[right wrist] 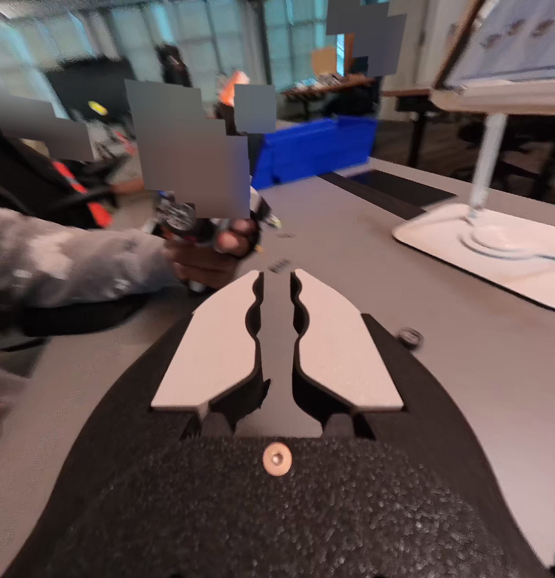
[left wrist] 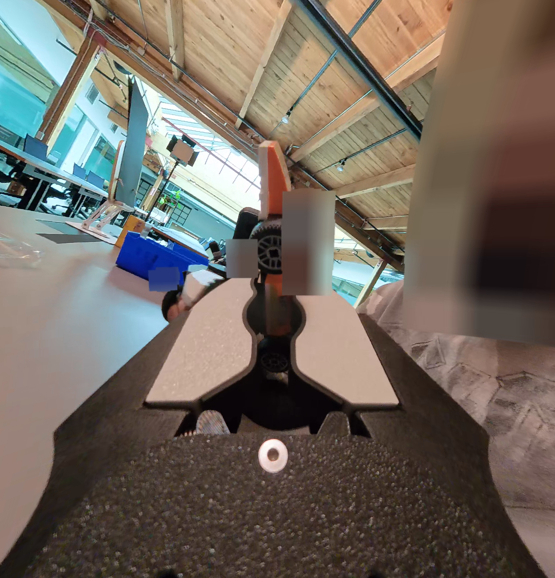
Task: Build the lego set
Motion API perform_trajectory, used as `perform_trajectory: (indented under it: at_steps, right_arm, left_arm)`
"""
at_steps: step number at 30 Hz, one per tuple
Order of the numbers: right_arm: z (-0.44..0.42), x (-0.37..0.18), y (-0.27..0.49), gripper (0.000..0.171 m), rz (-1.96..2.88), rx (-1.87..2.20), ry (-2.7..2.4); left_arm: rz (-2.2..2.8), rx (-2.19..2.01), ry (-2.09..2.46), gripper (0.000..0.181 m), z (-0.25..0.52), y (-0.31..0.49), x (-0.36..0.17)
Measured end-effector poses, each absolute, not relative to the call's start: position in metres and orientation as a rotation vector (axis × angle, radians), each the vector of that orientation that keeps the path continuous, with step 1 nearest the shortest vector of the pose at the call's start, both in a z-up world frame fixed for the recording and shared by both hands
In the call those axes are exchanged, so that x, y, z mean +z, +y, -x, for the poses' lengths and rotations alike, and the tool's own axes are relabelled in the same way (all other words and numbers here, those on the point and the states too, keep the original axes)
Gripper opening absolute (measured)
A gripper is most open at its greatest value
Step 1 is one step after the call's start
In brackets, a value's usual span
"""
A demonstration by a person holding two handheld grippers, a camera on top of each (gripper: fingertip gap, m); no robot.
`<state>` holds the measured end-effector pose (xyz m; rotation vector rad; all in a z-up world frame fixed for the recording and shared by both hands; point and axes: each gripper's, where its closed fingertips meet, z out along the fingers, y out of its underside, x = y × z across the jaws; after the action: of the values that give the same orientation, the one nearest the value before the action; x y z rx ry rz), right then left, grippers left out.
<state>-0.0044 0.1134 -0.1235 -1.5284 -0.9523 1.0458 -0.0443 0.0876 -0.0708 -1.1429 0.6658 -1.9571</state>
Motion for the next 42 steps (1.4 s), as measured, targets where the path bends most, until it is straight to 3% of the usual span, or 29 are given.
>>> perform_trajectory:
  at_steps: [4,9,14,19,21,24,33,42]
  right_arm:
    - [-0.019,-0.172,0.166,0.016,1.752,0.700,-0.927]
    - [-0.013,-0.193,0.187,0.026,1.896,0.712,-0.930]
    - [0.018,-0.128,0.143,0.032,1.678,1.325,-0.874]
    - [0.038,-0.100,0.103,0.040,1.563,1.391,-0.986]
    - [0.045,-0.103,0.097,0.037,1.559,1.383,-0.990]
    - [0.044,-0.107,0.099,0.016,1.572,1.396,-0.952]
    - [0.038,-0.110,0.092,0.015,1.541,1.452,-0.941]
    - [0.037,-0.105,0.082,0.014,1.500,1.606,-0.914]
  left_arm:
    - [1.217,-1.886,0.674,0.016,0.042,0.098,-0.084]
    - [1.276,-1.803,0.713,0.016,0.042,0.102,-0.094]
    - [1.337,-1.725,0.744,0.016,0.044,0.105,-0.102]
    - [1.357,-1.694,0.776,0.015,0.040,0.105,-0.107]
    - [1.365,-1.675,0.801,0.015,0.036,0.103,-0.109]
    - [1.370,-1.651,0.832,0.015,0.035,0.100,-0.111]
    - [1.368,-1.584,0.906,0.016,0.029,0.094,-0.114]
    - [1.399,-1.614,0.904,0.042,0.030,0.095,-0.116]
